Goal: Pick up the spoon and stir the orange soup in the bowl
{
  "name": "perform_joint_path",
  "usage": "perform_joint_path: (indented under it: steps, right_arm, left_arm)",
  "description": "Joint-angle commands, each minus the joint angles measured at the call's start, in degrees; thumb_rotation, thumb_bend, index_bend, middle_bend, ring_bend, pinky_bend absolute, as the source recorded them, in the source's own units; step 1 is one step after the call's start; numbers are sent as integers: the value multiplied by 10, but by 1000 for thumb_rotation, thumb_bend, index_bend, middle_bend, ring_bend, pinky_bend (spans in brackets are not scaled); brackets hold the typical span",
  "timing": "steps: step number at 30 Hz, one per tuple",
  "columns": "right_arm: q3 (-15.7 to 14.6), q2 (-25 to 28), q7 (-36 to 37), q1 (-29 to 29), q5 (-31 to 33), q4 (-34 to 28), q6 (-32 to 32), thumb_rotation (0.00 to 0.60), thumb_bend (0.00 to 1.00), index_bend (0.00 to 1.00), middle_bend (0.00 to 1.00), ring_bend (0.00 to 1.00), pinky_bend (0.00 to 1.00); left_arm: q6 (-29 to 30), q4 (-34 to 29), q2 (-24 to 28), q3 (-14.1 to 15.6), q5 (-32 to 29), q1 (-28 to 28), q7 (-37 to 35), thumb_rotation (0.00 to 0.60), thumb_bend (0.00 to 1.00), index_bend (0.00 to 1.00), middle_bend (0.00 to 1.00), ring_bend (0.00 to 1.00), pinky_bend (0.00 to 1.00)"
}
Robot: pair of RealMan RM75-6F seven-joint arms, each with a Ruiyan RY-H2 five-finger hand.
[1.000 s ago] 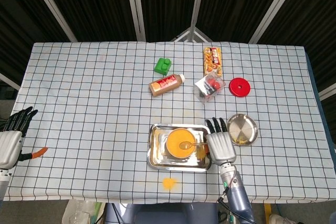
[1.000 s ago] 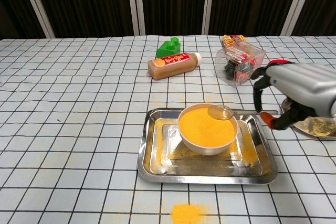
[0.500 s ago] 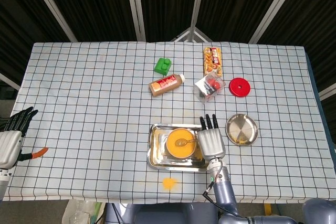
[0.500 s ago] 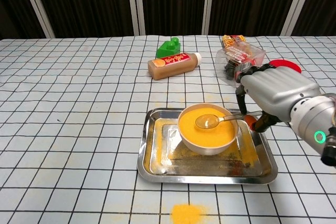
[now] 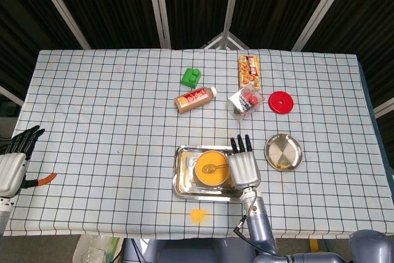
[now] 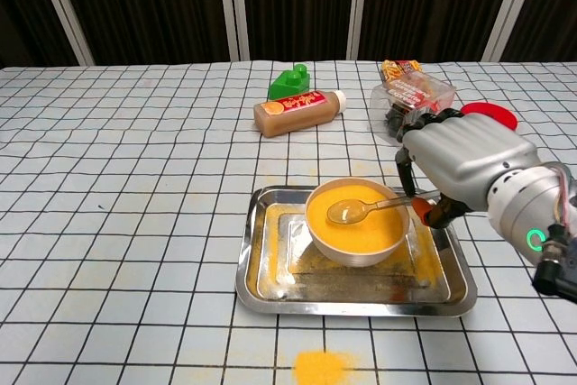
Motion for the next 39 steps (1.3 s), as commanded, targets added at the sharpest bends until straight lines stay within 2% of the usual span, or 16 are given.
perform_joint_path:
  steps: [1,6,13,19,39]
  right_arm:
    - [-5,0,2,0,-2,-5,5,600,529,451,142,0,0]
    - [-11,3,8,-1,-7,-10,10,600,527,407,142,0,0]
    - [-19,17,23,-5,-6,-27,13,600,528,405,142,0,0]
    - [-30,26,28,-11,3,-34,15,600,578,405,142,0,0]
    - [-42,37,57,-14,-8,-44,16,600,571,402,142,0,0]
  left_arm:
    - [0,0,0,0,0,0,0,600,0,0,0,0,0]
    - [0,-1,0,1,0,0,2,600,0,0,0,0,0]
    - [1,-1,-1,0,-1,0,4,600,0,0,0,0,0]
    - [1,-3,-1,1,0,0,5,600,0,0,0,0,0]
    - [0,-4,-1,1,-3,1,8,600,0,0,0,0,0]
